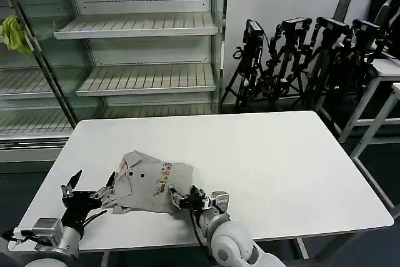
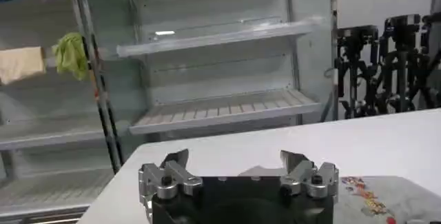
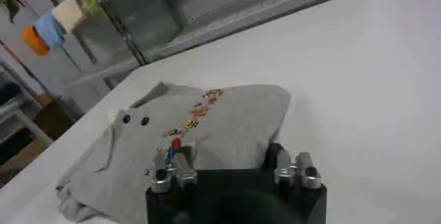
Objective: Fold and organize the clothes.
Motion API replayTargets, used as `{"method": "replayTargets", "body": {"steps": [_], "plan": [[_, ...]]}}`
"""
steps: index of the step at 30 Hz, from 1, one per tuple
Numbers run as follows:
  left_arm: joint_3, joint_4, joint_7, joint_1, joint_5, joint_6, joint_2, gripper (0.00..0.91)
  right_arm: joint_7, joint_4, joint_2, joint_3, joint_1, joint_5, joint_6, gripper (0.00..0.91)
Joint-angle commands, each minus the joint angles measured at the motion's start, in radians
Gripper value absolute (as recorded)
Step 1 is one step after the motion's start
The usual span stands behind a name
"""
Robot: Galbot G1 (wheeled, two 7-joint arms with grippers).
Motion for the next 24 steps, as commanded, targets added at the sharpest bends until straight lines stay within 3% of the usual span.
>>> {"method": "replayTargets", "body": {"steps": [1,9,24], "plan": [[0.000,-0.001,-0.001,0.004,0.003,-0.006,-0.004,0.907,0.006,-0.014,0.033,-0.003,0.003,-0.010,-0.005,0.000],[0.005,0.002,-0.001,0.004,0.003,-0.013,-0.007,0.907,0.015,0.086,-0.095,0.051,-0.036,0.006,-0.021,0.000],[0.046,0.009,0.000,-0.010,0.014,-0.020,-0.022,0.907,0.007,0.214,-0.410,0.295,-0.126,0.080,-0.082,0.000]]}}
